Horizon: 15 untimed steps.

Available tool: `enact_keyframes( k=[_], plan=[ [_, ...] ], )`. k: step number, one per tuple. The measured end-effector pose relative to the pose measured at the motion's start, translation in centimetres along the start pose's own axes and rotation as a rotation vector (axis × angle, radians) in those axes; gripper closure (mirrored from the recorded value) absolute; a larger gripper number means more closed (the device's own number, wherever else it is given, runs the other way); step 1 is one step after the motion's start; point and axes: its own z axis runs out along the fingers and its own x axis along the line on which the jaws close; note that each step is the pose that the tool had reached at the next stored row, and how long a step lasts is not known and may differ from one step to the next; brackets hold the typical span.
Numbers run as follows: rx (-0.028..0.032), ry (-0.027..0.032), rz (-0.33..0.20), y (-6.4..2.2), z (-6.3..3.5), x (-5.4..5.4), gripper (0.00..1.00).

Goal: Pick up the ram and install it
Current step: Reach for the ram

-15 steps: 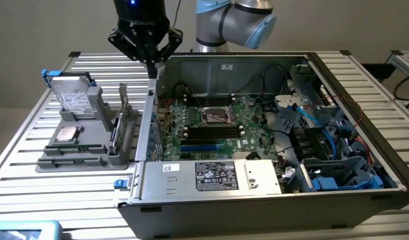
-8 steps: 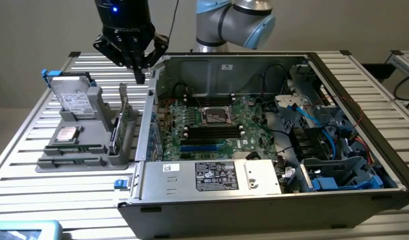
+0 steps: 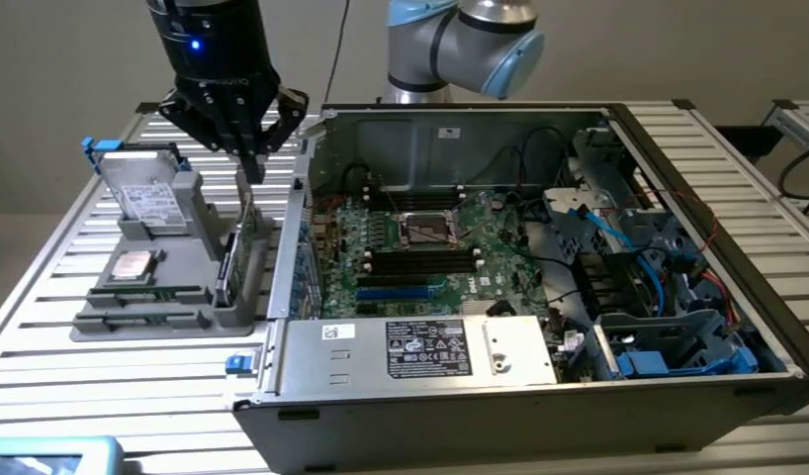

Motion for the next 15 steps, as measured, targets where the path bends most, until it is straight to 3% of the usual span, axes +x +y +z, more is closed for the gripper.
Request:
enact_keyframes(
  k=[15],
  plan=[
    [0.0002,0.0027,0.0,-1.08,2.48,6.4,0.89]
  ],
)
